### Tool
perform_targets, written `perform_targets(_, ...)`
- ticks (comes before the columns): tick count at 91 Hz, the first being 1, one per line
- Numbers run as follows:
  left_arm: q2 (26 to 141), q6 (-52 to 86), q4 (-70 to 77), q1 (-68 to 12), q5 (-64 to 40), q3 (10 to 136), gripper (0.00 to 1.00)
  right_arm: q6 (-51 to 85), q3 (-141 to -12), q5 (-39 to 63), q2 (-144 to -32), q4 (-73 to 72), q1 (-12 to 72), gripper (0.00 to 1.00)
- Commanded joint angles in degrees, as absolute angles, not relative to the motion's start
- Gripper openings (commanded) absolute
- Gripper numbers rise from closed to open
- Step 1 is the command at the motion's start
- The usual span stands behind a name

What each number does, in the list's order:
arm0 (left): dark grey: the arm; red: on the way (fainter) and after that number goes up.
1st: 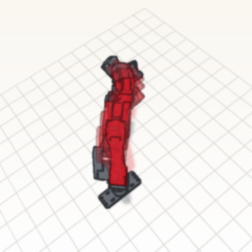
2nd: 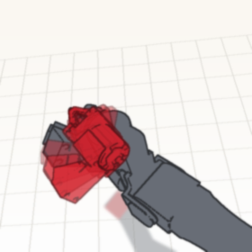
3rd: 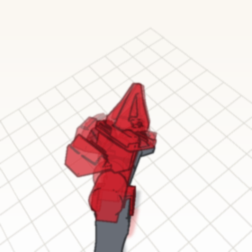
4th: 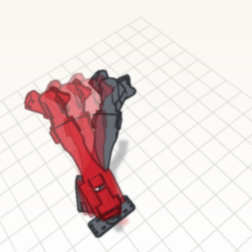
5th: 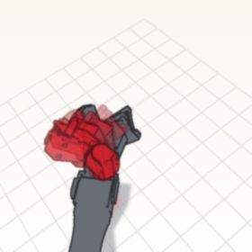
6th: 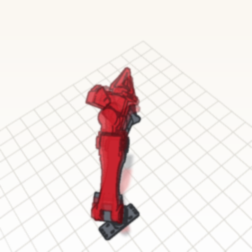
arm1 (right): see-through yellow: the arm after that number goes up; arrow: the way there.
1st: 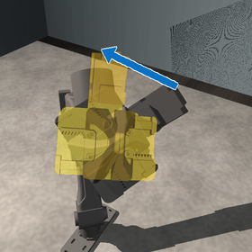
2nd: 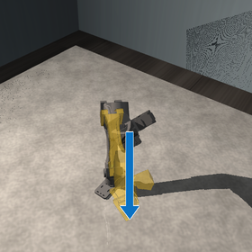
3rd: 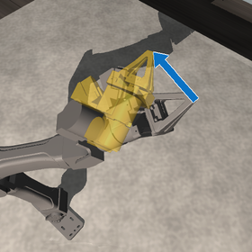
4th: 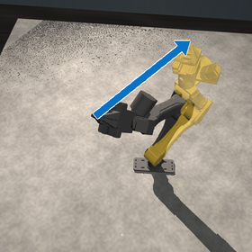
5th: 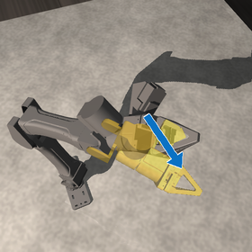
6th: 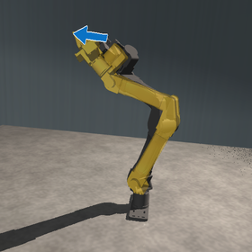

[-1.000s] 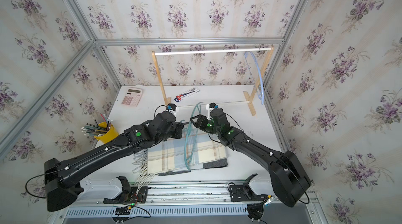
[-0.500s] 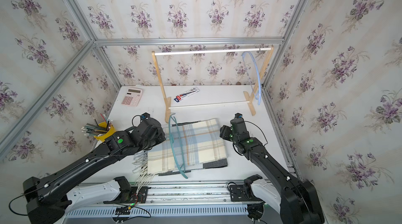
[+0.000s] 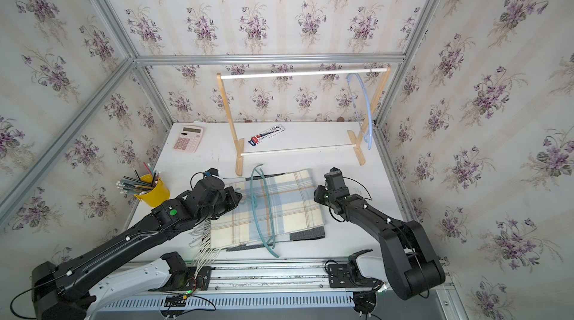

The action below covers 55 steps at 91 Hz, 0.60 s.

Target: Hang the scarf on the hanger

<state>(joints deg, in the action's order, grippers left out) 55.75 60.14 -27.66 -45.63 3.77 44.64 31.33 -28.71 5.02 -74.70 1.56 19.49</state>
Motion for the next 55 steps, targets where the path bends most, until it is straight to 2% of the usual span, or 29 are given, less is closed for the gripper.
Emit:
perform_targets(1,56.37,58.77,-23.93,-44.20,1.35,43.61,0.00,31.03,-28.60,7.95,-75.62,-0.68,19.38,0.42)
perform_targets(10,57.60,58.61,-23.33,-42.91,0.28,42.80,0.00,31.03,-28.99,8.95,-76.96,-0.32,19.34,0.38)
perform_targets(21,58.18,58.61,-23.47,-42.25,0.07,42.29,0.00,31.48,-28.91,6.26,-75.19,0.81,19.33,0.18)
perform_targets(28,57.87,58.34,-24.43,-41.96,0.59,42.15,0.00,31.55,-28.55,4.24,-71.13,1.94,19.33,0.09)
perform_targets(55,57.91,57.61,-26.82,-41.31,1.93,41.71,0.00,31.29,-33.01,10.59,-62.06,8.90,20.89,0.00)
